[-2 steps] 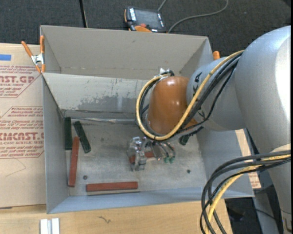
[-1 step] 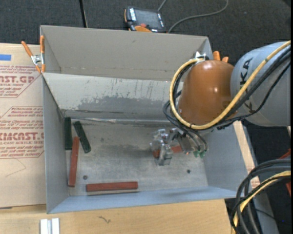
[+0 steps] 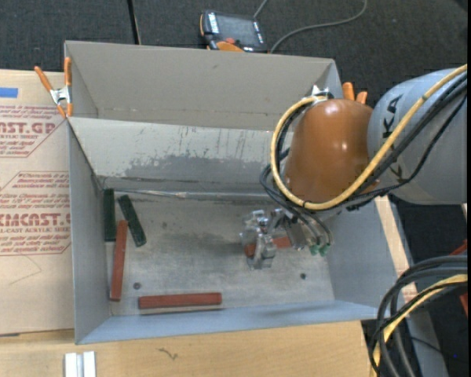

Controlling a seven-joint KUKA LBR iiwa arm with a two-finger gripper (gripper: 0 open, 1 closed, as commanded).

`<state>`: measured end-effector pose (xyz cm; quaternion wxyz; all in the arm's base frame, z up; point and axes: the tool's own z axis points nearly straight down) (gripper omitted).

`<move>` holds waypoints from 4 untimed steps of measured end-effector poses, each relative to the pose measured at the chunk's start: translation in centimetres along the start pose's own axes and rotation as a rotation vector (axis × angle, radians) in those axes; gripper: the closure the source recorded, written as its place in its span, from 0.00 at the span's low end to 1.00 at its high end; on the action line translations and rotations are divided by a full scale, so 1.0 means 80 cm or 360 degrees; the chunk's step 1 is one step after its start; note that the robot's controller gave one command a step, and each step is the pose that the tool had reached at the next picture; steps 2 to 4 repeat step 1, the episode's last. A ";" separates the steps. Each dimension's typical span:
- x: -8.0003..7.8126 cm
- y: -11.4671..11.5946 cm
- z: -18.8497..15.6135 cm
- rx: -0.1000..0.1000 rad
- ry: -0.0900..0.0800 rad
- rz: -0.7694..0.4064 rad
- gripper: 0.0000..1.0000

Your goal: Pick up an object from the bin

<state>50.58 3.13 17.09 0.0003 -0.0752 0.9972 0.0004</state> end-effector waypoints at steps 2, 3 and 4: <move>-0.006 -0.009 -0.083 0.0003 -0.0013 0.0031 1.00; -0.006 -0.009 -0.083 0.0003 -0.0013 0.0031 1.00; -0.006 -0.009 -0.083 0.0003 -0.0013 0.0031 1.00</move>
Offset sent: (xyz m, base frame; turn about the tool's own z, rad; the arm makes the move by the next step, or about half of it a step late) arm 0.0041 -0.0068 0.0624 0.0190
